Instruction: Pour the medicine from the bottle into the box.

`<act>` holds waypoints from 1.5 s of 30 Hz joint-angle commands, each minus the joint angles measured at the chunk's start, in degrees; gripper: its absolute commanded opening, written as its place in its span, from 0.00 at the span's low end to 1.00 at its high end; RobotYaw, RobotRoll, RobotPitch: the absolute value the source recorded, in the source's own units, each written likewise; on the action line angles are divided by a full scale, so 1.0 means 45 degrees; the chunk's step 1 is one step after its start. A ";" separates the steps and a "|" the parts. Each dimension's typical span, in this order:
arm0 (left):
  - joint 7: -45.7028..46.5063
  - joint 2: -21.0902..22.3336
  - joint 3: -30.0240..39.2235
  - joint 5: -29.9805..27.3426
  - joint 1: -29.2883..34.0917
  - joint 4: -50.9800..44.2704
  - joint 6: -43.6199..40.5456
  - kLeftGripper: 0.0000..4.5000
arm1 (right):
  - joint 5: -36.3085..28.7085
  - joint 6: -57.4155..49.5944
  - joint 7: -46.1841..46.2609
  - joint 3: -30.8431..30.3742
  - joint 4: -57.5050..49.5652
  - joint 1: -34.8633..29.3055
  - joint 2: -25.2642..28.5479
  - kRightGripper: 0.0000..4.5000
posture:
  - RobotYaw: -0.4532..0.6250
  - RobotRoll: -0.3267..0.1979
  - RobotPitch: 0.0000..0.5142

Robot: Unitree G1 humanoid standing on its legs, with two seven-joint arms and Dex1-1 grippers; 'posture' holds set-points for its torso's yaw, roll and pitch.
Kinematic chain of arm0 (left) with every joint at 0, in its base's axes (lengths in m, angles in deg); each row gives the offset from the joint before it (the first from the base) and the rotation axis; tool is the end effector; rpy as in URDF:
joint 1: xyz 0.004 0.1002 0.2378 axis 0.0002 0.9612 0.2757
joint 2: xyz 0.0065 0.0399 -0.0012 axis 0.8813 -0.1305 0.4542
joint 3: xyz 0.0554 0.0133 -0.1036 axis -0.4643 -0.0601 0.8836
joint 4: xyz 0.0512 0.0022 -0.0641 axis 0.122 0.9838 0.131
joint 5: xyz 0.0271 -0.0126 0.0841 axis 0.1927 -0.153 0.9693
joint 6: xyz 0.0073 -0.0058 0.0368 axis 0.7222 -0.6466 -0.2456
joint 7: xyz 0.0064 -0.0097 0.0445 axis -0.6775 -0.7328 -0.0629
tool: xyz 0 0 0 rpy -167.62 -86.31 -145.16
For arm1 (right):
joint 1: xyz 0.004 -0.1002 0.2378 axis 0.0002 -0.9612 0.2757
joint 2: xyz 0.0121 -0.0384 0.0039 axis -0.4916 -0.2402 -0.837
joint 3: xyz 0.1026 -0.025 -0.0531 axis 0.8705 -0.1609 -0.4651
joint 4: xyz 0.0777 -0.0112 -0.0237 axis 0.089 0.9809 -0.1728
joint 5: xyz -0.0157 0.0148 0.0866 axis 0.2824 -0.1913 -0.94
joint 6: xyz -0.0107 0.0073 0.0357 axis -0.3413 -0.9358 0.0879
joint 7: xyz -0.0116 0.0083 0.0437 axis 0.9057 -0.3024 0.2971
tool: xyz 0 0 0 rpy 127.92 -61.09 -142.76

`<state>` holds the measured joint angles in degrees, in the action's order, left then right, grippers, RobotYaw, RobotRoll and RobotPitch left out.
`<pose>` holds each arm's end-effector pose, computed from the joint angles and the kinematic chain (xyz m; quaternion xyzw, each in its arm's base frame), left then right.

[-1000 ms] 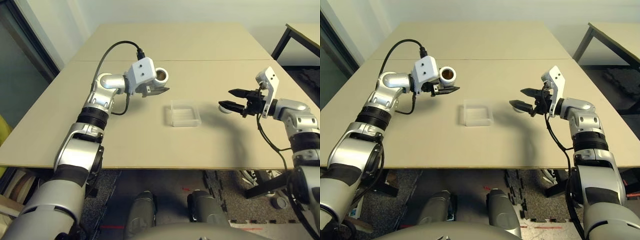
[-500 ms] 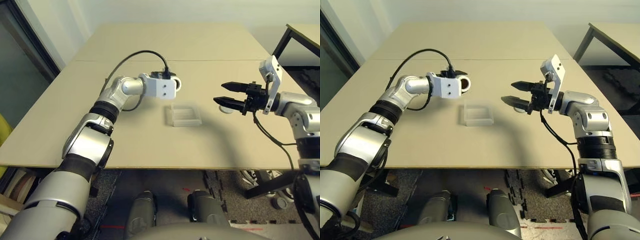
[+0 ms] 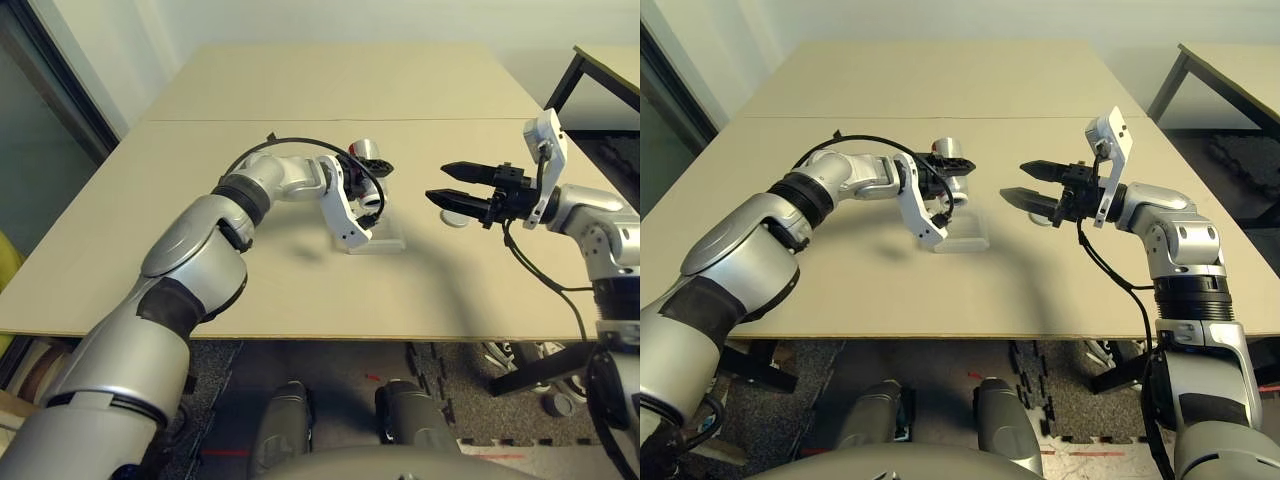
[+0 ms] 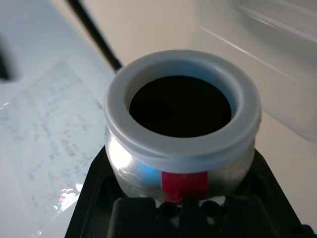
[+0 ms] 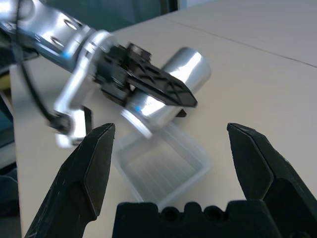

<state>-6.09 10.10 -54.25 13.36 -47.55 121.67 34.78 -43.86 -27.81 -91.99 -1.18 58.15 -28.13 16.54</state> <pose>0.3617 0.0896 0.1595 0.8147 -0.2758 -0.3889 0.3303 0.2882 -0.2660 0.1530 0.0194 0.0473 0.4887 0.8710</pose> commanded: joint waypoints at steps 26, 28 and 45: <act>-0.7824 -0.0466 0.5538 -0.6762 0.0537 0.1173 -0.0179 0.57 | -0.0086 0.0088 0.0185 0.0172 0.0313 0.0139 0.0013 1.00 | 0.34 0.62 0.00; -0.9433 -0.0532 0.6700 -0.8129 0.0964 0.1031 -0.0701 0.57 | -0.0068 0.0101 0.0175 0.0168 0.0384 0.0203 0.0043 1.00 | 0.34 0.62 0.00; -1.3780 -0.0959 1.3444 -1.5647 0.2203 -0.0640 -0.7541 0.57 | 0.0014 0.0118 0.0145 0.0065 0.0565 0.0359 0.0099 1.00 | 0.34 0.62 0.00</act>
<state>-68.38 5.59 4.62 -54.91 -38.28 120.29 3.18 -44.20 -27.57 -91.04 -0.61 59.94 -27.41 16.33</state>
